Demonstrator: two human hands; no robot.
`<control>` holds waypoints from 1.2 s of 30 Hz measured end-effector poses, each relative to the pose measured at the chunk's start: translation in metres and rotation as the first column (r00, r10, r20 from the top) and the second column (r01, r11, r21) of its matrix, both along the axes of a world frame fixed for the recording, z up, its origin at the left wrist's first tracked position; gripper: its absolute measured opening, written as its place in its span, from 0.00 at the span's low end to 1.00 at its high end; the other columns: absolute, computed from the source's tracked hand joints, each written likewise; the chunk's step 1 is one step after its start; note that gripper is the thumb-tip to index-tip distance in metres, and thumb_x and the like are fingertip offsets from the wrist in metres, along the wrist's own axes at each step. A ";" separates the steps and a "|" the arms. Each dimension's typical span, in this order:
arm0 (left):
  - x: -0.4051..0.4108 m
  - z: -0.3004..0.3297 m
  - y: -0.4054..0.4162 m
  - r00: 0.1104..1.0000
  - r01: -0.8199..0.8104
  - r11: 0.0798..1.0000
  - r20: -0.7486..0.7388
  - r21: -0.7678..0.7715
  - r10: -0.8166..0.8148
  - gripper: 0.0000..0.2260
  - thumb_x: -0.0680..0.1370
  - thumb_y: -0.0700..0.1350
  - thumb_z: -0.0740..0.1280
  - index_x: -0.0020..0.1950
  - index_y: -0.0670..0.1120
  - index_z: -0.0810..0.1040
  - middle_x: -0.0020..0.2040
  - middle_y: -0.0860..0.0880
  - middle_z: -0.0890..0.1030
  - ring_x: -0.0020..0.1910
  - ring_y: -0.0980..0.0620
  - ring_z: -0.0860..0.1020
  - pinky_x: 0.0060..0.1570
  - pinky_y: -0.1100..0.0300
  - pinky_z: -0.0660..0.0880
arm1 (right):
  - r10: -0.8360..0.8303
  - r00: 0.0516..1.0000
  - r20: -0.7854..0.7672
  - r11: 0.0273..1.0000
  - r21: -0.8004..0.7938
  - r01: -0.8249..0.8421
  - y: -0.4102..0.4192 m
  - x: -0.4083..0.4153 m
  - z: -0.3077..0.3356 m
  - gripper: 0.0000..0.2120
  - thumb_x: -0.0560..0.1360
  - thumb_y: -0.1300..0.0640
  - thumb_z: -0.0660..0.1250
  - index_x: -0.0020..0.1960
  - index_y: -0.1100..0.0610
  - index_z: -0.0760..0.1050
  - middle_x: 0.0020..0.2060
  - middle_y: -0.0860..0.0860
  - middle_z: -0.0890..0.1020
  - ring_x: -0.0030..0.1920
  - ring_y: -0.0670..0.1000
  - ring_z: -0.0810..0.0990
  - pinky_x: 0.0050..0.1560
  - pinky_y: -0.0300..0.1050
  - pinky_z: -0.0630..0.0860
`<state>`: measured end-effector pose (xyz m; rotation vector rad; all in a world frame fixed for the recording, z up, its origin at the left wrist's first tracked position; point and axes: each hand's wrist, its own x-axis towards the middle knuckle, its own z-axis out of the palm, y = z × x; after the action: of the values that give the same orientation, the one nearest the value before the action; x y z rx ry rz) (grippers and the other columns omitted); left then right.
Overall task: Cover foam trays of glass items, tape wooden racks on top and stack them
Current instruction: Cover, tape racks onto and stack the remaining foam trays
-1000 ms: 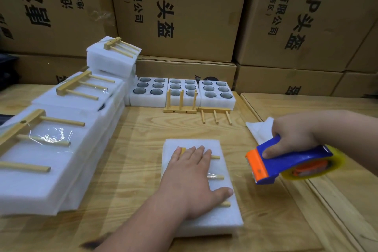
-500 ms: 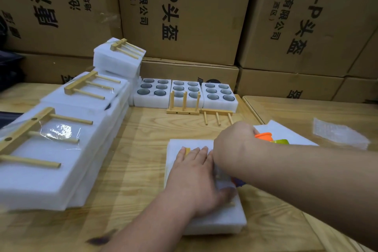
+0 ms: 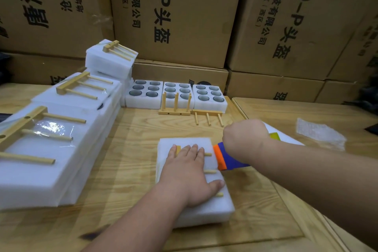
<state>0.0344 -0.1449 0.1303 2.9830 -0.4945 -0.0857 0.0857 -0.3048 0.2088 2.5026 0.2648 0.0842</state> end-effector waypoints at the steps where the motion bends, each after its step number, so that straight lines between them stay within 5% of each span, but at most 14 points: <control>1: 0.000 0.001 0.000 1.000 0.003 1.000 0.002 0.004 -0.003 0.46 0.75 0.75 0.49 0.84 0.48 0.44 0.84 0.49 0.46 0.82 0.51 0.44 0.78 0.44 0.35 | -0.008 1.000 0.015 1.000 -0.002 0.008 0.003 0.001 -0.002 0.12 0.77 0.60 0.56 0.36 0.51 0.66 0.32 0.48 0.71 0.30 0.50 0.68 0.28 0.43 0.60; 6: -0.004 0.003 0.000 1.000 0.008 1.000 0.005 0.030 -0.008 0.46 0.75 0.75 0.49 0.83 0.48 0.43 0.84 0.50 0.45 0.82 0.51 0.44 0.78 0.44 0.35 | -0.130 0.991 0.032 0.981 -0.141 0.133 -0.003 0.014 -0.004 0.13 0.78 0.62 0.59 0.56 0.53 0.80 0.49 0.48 0.82 0.45 0.54 0.80 0.44 0.49 0.69; 8: -0.004 0.003 0.002 1.000 0.003 0.999 0.014 0.036 -0.003 0.46 0.75 0.75 0.49 0.83 0.48 0.43 0.84 0.49 0.45 0.82 0.51 0.43 0.78 0.44 0.35 | -0.193 0.977 0.087 0.975 -0.099 0.201 -0.025 0.020 0.005 0.11 0.76 0.61 0.60 0.48 0.51 0.80 0.40 0.45 0.80 0.38 0.51 0.79 0.39 0.44 0.67; 10: -0.003 0.002 0.001 1.000 0.006 0.999 0.016 0.039 -0.006 0.45 0.75 0.75 0.49 0.83 0.49 0.43 0.84 0.49 0.44 0.82 0.50 0.43 0.78 0.44 0.35 | -0.221 0.965 0.141 0.975 0.024 0.220 -0.049 0.022 0.015 0.09 0.74 0.60 0.60 0.39 0.51 0.73 0.32 0.45 0.74 0.31 0.50 0.74 0.33 0.40 0.67; 14: -0.004 0.000 0.000 0.999 0.046 0.997 0.014 0.060 -0.047 0.38 0.77 0.73 0.47 0.81 0.61 0.37 0.84 0.45 0.42 0.82 0.46 0.41 0.77 0.40 0.34 | -0.289 0.916 0.279 0.926 0.325 0.193 -0.080 0.019 0.015 0.16 0.82 0.53 0.54 0.36 0.53 0.69 0.31 0.49 0.76 0.31 0.51 0.75 0.34 0.42 0.68; 17: -0.005 0.003 -0.002 0.997 0.065 0.990 0.036 0.129 -0.070 0.33 0.79 0.71 0.44 0.81 0.63 0.38 0.83 0.45 0.38 0.80 0.44 0.32 0.72 0.34 0.28 | -0.345 0.889 0.300 0.800 0.590 0.111 -0.101 -0.001 0.000 0.23 0.83 0.46 0.48 0.36 0.53 0.71 0.30 0.51 0.77 0.32 0.54 0.76 0.34 0.45 0.71; 19: -0.004 0.008 -0.005 0.982 0.115 0.965 0.123 0.235 -0.147 0.32 0.80 0.68 0.44 0.82 0.59 0.47 0.83 0.47 0.37 0.78 0.43 0.28 0.64 0.28 0.23 | -0.359 0.875 0.324 0.675 0.737 0.004 -0.114 -0.019 -0.015 0.25 0.83 0.43 0.48 0.35 0.53 0.71 0.29 0.51 0.76 0.32 0.54 0.76 0.33 0.46 0.67; 22: 0.004 0.019 -0.017 0.924 0.309 0.901 0.129 0.304 -0.360 0.28 0.84 0.62 0.48 0.77 0.47 0.67 0.82 0.46 0.55 0.82 0.47 0.39 0.69 0.32 0.25 | -0.360 0.863 0.355 0.443 0.879 -0.177 -0.123 -0.041 -0.036 0.26 0.84 0.45 0.52 0.33 0.58 0.69 0.26 0.54 0.74 0.30 0.56 0.74 0.31 0.49 0.66; 26: 0.015 0.031 -0.031 0.893 0.429 0.853 0.007 0.296 -0.451 0.26 0.84 0.60 0.50 0.65 0.46 0.80 0.66 0.48 0.77 0.74 0.47 0.65 0.78 0.43 0.42 | -0.418 0.841 0.343 0.164 0.939 -0.302 -0.121 -0.064 -0.053 0.27 0.79 0.42 0.51 0.34 0.62 0.68 0.26 0.57 0.73 0.29 0.55 0.71 0.32 0.48 0.66; 29: 0.021 0.035 -0.039 0.876 0.461 0.818 -0.033 0.345 -0.481 0.27 0.83 0.61 0.50 0.51 0.46 0.84 0.53 0.47 0.82 0.62 0.45 0.75 0.77 0.44 0.54 | -0.427 0.833 0.352 0.056 0.930 -0.364 -0.117 -0.079 -0.062 0.24 0.79 0.40 0.51 0.36 0.56 0.72 0.26 0.52 0.75 0.27 0.48 0.70 0.29 0.43 0.66; 32: 0.027 0.040 -0.050 0.887 0.457 0.812 -0.111 0.365 -0.449 0.28 0.83 0.63 0.52 0.34 0.46 0.75 0.35 0.49 0.76 0.48 0.43 0.78 0.72 0.44 0.63 | -0.436 0.824 0.362 0.003 0.916 -0.401 -0.116 -0.089 -0.063 0.20 0.78 0.40 0.51 0.40 0.47 0.78 0.32 0.48 0.80 0.30 0.46 0.75 0.27 0.38 0.66; 36: 0.026 0.041 -0.064 0.888 0.459 0.800 -0.227 0.388 -0.399 0.28 0.82 0.66 0.52 0.33 0.48 0.72 0.34 0.50 0.74 0.53 0.44 0.78 0.75 0.43 0.58 | -0.442 0.816 0.372 -0.064 0.894 -0.443 -0.116 -0.099 -0.063 0.19 0.78 0.41 0.52 0.42 0.45 0.79 0.32 0.51 0.80 0.29 0.46 0.75 0.26 0.43 0.67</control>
<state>0.0605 -0.2091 0.1717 3.1716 -1.2868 -0.4975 -0.0135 -0.4204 0.1458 3.7135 -0.2551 1.7737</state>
